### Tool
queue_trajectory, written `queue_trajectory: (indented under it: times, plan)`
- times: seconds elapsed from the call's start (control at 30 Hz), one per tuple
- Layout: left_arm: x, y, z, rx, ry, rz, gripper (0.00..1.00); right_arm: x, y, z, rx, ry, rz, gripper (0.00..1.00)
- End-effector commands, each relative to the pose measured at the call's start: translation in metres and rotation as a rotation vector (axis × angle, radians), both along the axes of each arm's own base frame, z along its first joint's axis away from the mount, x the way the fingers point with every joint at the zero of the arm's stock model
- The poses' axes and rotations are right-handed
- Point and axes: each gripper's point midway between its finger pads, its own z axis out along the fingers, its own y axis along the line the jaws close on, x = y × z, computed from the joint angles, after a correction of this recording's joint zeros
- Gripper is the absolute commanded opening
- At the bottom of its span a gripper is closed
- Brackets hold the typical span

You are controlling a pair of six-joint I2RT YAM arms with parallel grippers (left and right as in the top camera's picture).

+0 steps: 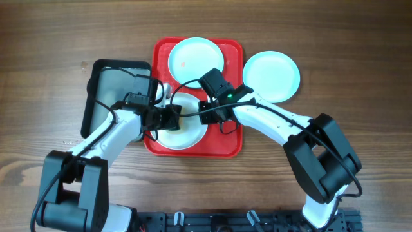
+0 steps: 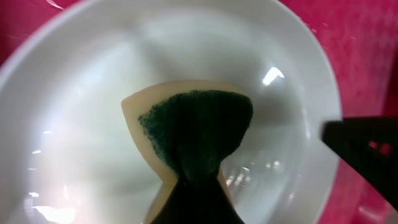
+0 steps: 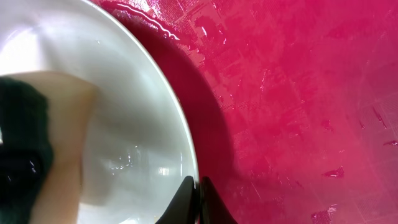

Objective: Clean dirty plates on tray and stack at the side
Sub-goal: 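Scrub the white plate with the sponge while the right gripper pins it, then move the sponge back into the water tray with the left gripper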

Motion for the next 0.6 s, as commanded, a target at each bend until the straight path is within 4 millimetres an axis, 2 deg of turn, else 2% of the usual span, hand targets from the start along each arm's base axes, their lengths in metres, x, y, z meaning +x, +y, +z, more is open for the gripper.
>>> queue_trajectory:
  times: [0.0,0.17,0.33,0.43,0.57]
  plan:
    - [-0.012,-0.018,0.000,-0.100,0.048,-0.040,0.04,-0.006,0.003,0.002,0.016,0.008,0.007,0.04]
    - [-0.010,-0.026,0.014,-0.150,0.021,-0.060,0.04,-0.006,0.003,0.002,0.016,0.009,0.007,0.04]
    - [0.004,-0.026,0.042,-0.165,-0.072,-0.061,0.04,-0.006,0.003,0.002,0.016,0.008,0.008,0.04]
    - [0.019,-0.009,0.062,-0.126,-0.158,-0.011,0.04,-0.006,0.003,0.002,0.015,0.009,0.008,0.04]
    - [0.037,0.037,0.074,0.015,-0.246,0.121,0.04,-0.006,0.003,0.002,0.015,0.009,0.009,0.04]
